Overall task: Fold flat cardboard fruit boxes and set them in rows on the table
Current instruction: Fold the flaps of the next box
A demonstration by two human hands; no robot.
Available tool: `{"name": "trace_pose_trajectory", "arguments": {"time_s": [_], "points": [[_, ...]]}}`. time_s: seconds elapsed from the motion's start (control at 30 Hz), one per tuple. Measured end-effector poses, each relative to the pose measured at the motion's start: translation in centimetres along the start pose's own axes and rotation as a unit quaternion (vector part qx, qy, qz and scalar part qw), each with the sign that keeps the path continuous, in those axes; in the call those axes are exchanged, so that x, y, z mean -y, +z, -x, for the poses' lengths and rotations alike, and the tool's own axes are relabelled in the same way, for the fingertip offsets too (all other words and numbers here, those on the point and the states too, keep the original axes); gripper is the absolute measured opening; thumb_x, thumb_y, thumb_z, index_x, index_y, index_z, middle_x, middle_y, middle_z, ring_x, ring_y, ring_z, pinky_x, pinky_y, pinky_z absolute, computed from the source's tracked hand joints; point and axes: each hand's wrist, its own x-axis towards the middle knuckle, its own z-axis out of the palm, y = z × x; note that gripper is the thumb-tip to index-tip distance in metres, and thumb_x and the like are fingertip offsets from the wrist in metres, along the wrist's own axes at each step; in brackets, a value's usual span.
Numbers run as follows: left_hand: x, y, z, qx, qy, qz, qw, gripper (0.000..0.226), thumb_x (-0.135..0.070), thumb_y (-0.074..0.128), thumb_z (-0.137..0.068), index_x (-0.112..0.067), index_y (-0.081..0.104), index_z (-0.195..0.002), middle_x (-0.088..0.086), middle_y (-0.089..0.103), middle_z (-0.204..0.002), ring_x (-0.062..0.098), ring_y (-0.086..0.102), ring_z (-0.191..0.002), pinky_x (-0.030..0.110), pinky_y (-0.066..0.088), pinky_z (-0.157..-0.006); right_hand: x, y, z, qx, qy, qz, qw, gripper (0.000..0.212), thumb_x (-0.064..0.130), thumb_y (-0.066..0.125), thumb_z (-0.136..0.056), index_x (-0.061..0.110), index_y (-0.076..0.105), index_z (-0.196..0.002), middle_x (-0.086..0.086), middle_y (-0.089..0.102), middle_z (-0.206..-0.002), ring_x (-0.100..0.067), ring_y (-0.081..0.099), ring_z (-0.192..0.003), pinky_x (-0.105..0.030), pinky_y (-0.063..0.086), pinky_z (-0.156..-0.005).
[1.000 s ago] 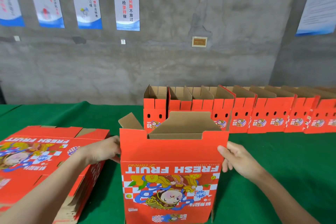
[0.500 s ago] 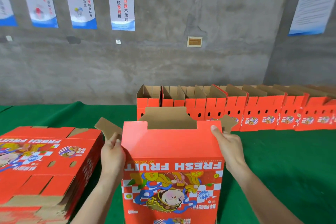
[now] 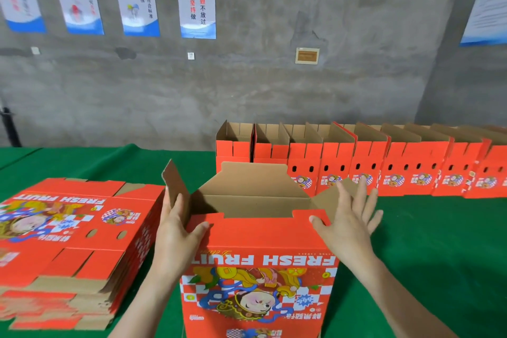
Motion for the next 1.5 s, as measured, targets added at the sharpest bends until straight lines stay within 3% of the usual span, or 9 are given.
{"name": "trace_pose_trajectory", "arguments": {"time_s": [0.1,0.17,0.23,0.6,0.77,0.97,1.17,1.33,1.5], "points": [[0.0,-0.1,0.1,0.007,0.007,-0.001,1.0,0.075,-0.005,0.075,-0.076,-0.018,0.041,-0.142,-0.009,0.015,-0.157,0.01,0.022,-0.142,0.024,0.024,-0.109,1.2,-0.8,0.3,-0.046,-0.185,0.131,0.973,0.079,0.023,0.066,-0.081,0.021,0.027,-0.148,-0.008,-0.024,-0.157,-0.03,-0.032,-0.14,-0.045,-0.029,-0.106],[0.1,-0.1,0.1,0.007,0.001,-0.005,1.0,0.076,-0.005,0.074,-0.077,-0.016,0.039,-0.143,-0.014,0.014,-0.154,0.011,0.022,-0.142,0.025,0.024,-0.11,3.0,-0.9,0.0,0.057,-0.268,0.102,0.956,0.064,0.023,0.059,-0.088,0.022,0.032,-0.146,0.003,-0.011,-0.159,-0.023,-0.006,-0.148,-0.04,-0.008,-0.117],[0.2,-0.1,0.1,0.011,-0.007,-0.01,1.0,0.076,-0.005,0.074,-0.078,-0.013,0.037,-0.144,-0.019,0.012,-0.149,0.012,0.022,-0.141,0.026,0.024,-0.11,5.0,-0.5,-0.7,0.167,-0.263,0.015,0.95,0.056,0.036,0.049,-0.096,0.025,0.028,-0.148,0.009,0.001,-0.16,-0.015,0.011,-0.147,-0.036,0.015,-0.117],[0.2,-1.0,-0.8,0.174,0.137,-0.011,0.975,0.092,-0.006,0.073,-0.079,-0.051,0.022,-0.141,-0.018,0.049,-0.134,-0.003,0.043,-0.126,0.014,0.031,-0.106,4.5,3.0,-2.7,0.316,-0.219,0.125,0.915,0.099,0.081,0.035,-0.079,0.031,-0.012,-0.151,0.016,-0.042,-0.146,-0.018,-0.04,-0.135,-0.059,-0.011,-0.112],[0.5,-0.9,-4.5,0.204,0.093,-0.154,0.962,0.038,-0.035,0.046,-0.097,-0.032,0.049,-0.134,0.0,0.068,-0.111,0.02,0.061,-0.11,0.025,0.044,-0.087,4.5,3.0,-2.4,0.315,-0.222,0.11,0.916,0.103,0.081,0.039,-0.077,0.03,-0.01,-0.152,0.016,-0.039,-0.148,-0.017,-0.04,-0.135,-0.056,-0.012,-0.113],[0.4,1.9,-6.7,0.278,0.061,-0.302,0.91,0.072,-0.021,0.051,-0.087,-0.046,0.019,-0.146,0.007,0.008,-0.154,0.032,0.011,-0.142,0.046,0.017,-0.116,4.0,1.9,-2.1,0.17,-0.262,0.113,0.943,0.096,0.076,0.041,-0.08,0.027,0.002,-0.153,0.003,-0.021,-0.158,-0.015,-0.026,-0.143,-0.042,-0.018,-0.115],[1.0,1.8,-6.7,0.293,0.06,-0.215,0.93,0.073,-0.011,0.05,-0.088,-0.037,0.02,-0.148,0.007,0.016,-0.148,0.034,0.03,-0.132,0.041,0.027,-0.113,2.4,-0.9,-3.3,-0.079,-0.216,0.105,0.967,0.097,0.036,0.07,-0.081,0.026,0.006,-0.153,-0.005,-0.027,-0.154,-0.025,-0.03,-0.141,-0.042,-0.028,-0.11],[0.6,1.8,-6.7,0.281,0.074,-0.202,0.935,0.074,-0.007,0.052,-0.086,-0.032,0.022,-0.149,0.002,0.014,-0.148,0.034,0.029,-0.132,0.042,0.027,-0.113,1.4,-1.5,-3.4,0.062,-0.063,-0.293,0.952,0.09,-0.003,0.063,-0.086,0.027,0.011,-0.152,-0.005,0.042,-0.147,-0.022,0.041,-0.134,-0.026,0.034,-0.103],[0.7,2.0,-6.6,0.274,0.077,-0.197,0.938,0.077,-0.002,0.052,-0.082,-0.031,0.025,-0.148,-0.001,0.007,-0.153,0.033,0.017,-0.137,0.042,0.022,-0.115,0.5,0.2,-1.9,0.205,-0.231,-0.129,0.942,0.023,0.014,0.066,-0.087,0.02,0.072,-0.109,0.008,0.065,-0.121,-0.002,0.051,-0.121,-0.023,0.036,-0.108]]}}
